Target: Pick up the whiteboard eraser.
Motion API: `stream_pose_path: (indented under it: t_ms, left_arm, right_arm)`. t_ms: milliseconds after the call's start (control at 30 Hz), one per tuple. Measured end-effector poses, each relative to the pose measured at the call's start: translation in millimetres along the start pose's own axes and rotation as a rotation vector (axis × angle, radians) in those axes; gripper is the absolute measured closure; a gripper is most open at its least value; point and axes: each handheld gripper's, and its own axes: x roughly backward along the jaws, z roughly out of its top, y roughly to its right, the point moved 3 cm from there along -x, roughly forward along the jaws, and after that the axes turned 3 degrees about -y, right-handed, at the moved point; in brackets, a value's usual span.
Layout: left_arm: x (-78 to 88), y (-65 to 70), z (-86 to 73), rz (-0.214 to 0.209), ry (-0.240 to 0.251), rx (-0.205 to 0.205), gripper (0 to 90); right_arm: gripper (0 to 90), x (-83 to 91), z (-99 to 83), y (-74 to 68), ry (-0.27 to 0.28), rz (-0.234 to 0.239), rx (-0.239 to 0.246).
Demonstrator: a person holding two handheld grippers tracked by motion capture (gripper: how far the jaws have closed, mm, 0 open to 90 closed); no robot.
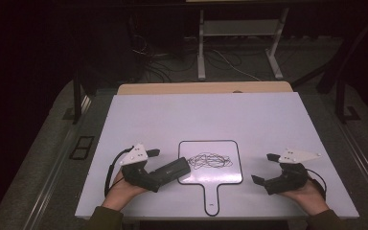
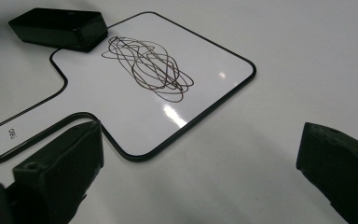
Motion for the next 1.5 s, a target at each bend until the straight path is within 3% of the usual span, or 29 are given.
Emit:
stream_pose_path:
  t_ms: [467, 767, 1133, 1467, 1500]
  left_arm:
    - [-2.6, -12.4, 13.7, 0.006, -0.006, 0.002, 0.0]
    - [-19.5, -17.3, 25.0, -0.01, -0.022, -0.006, 0.0]
    - [-35.5, -11.2, 20.3, 0.004, -0.122, -0.055, 0.4]
    - [-30.5, -12.4, 13.3, -0.017, -0.184, -0.063, 13.7]
    - [-30.7, -12.6, 11.3, -0.023, -0.209, -0.063, 14.2]
  right_arm:
    - [0.0, -0.9, -3.3, 0.1, 0.003, 0.004, -0.005]
    - [0.0, -2.5, -2.9, 0.1, 0.005, -0.007, 0.002]
    - [0.0, -4.1, -3.9, 0.1, 0.002, -0.008, 0.004]
    - [0.0, -5.0, -4.6, -0.1, -0.002, -0.005, 0.013]
    - [0.0, -5.1, -4.6, -0.2, -0.002, -0.003, 0.013]
